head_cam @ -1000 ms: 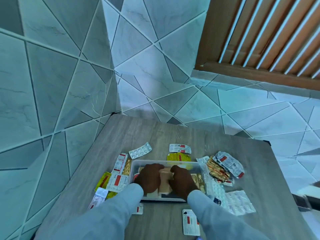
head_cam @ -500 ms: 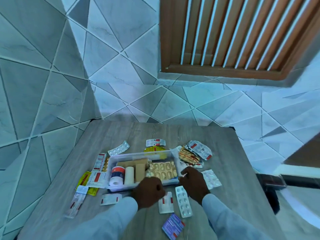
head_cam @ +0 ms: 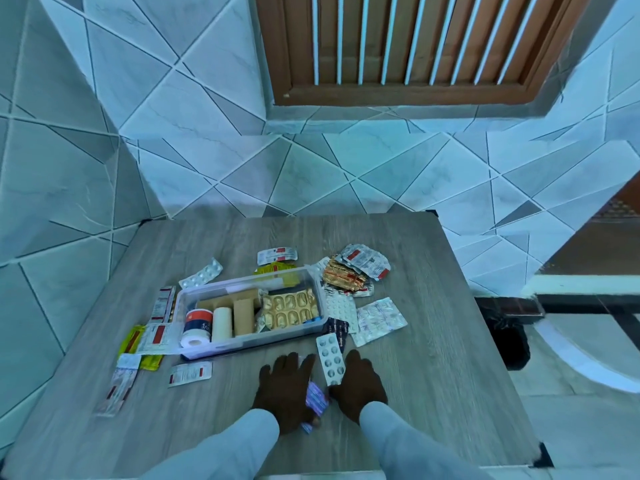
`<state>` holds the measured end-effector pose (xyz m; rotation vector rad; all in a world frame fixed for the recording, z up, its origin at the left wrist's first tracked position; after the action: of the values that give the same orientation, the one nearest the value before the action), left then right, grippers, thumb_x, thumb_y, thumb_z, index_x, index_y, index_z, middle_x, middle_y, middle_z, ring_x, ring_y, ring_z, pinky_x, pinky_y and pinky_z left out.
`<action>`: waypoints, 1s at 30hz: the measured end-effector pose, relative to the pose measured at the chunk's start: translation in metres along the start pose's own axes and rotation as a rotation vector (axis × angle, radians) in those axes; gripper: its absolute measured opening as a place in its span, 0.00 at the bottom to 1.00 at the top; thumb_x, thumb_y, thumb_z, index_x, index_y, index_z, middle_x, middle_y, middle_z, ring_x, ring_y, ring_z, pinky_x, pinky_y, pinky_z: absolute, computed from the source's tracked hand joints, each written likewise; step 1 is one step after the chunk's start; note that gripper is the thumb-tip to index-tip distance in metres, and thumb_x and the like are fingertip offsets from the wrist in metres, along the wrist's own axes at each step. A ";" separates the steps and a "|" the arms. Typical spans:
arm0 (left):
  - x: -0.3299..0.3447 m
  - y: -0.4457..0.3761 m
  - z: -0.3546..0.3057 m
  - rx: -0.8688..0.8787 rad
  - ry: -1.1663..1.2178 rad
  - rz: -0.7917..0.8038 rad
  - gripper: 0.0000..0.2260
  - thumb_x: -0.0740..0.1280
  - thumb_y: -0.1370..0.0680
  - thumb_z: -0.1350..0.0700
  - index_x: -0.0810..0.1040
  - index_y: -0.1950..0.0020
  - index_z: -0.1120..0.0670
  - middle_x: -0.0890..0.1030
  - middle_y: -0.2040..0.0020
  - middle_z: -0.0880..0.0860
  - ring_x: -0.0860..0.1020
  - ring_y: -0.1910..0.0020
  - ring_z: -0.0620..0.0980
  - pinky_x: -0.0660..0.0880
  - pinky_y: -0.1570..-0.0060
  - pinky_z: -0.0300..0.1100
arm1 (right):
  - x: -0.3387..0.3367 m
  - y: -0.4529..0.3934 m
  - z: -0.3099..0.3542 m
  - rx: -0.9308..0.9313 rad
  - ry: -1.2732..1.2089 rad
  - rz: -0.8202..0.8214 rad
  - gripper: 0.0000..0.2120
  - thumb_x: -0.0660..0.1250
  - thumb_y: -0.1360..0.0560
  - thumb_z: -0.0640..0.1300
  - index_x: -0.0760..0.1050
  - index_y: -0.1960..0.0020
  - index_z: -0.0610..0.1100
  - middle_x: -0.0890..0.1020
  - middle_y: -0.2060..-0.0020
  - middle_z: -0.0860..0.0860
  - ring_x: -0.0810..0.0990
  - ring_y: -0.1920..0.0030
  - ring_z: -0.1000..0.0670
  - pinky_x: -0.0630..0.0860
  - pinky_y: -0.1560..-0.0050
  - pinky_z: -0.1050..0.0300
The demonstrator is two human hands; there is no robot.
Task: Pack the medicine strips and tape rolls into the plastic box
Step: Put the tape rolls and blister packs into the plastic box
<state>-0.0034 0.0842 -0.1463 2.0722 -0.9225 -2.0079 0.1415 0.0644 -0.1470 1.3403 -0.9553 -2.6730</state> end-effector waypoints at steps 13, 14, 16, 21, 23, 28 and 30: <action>-0.018 0.004 0.021 -0.080 0.337 -0.177 0.13 0.60 0.24 0.58 0.76 0.43 0.46 0.79 0.44 0.48 0.76 0.43 0.49 0.74 0.45 0.43 | 0.015 -0.004 0.017 -0.039 -0.163 0.091 0.26 0.71 0.32 0.51 0.67 0.38 0.45 0.74 0.40 0.44 0.77 0.41 0.44 0.75 0.42 0.53; -0.021 0.004 0.022 -0.093 0.388 -0.170 0.10 0.60 0.25 0.58 0.77 0.49 0.45 0.81 0.48 0.48 0.77 0.47 0.49 0.75 0.49 0.42 | 0.015 -0.005 0.018 -0.046 -0.150 0.092 0.26 0.70 0.31 0.49 0.67 0.36 0.45 0.73 0.39 0.44 0.76 0.39 0.44 0.74 0.41 0.54; -0.025 0.001 0.024 -0.105 0.482 -0.114 0.06 0.62 0.27 0.57 0.76 0.56 0.46 0.80 0.56 0.48 0.78 0.55 0.47 0.74 0.56 0.39 | 0.014 -0.008 0.019 -0.051 -0.138 0.083 0.23 0.67 0.28 0.47 0.66 0.35 0.45 0.72 0.37 0.44 0.74 0.38 0.44 0.72 0.39 0.55; -0.027 -0.006 0.037 -0.134 0.907 -0.024 0.06 0.75 0.37 0.58 0.79 0.65 0.54 0.81 0.66 0.50 0.78 0.66 0.45 0.75 0.65 0.39 | -0.016 -0.022 0.015 -0.028 -0.198 -0.119 0.21 0.65 0.27 0.43 0.66 0.35 0.45 0.71 0.38 0.43 0.73 0.37 0.41 0.72 0.38 0.50; -0.027 -0.006 0.042 -0.166 1.013 -0.041 0.08 0.76 0.37 0.62 0.78 0.63 0.57 0.80 0.66 0.51 0.77 0.69 0.43 0.74 0.69 0.36 | -0.032 -0.031 0.019 -0.062 -0.151 -0.198 0.25 0.67 0.27 0.45 0.64 0.32 0.45 0.68 0.35 0.43 0.69 0.34 0.41 0.71 0.37 0.47; -0.023 -0.017 0.038 -0.229 1.062 -0.052 0.08 0.75 0.33 0.60 0.79 0.57 0.57 0.81 0.61 0.50 0.77 0.65 0.43 0.71 0.69 0.32 | -0.040 -0.052 0.032 -0.174 0.121 -0.124 0.39 0.72 0.30 0.54 0.56 0.25 0.51 0.63 0.28 0.47 0.61 0.29 0.41 0.67 0.33 0.45; -0.021 -0.020 0.036 -0.231 1.033 -0.054 0.08 0.74 0.32 0.59 0.79 0.56 0.55 0.81 0.61 0.50 0.77 0.63 0.44 0.69 0.67 0.35 | -0.038 -0.054 0.035 -0.196 0.197 -0.131 0.37 0.72 0.30 0.56 0.59 0.27 0.51 0.64 0.30 0.47 0.63 0.31 0.42 0.68 0.34 0.46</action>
<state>-0.0287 0.1224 -0.1414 2.4882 -0.3909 -0.7312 0.1543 0.1366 -0.1315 1.6317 -0.5900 -2.5774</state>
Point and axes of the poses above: each hand's wrist, its own y-axis away from the middle knuckle, its own x-axis out of the palm, z = x × y, the point moved 9 cm from there along -y, towards the middle knuckle
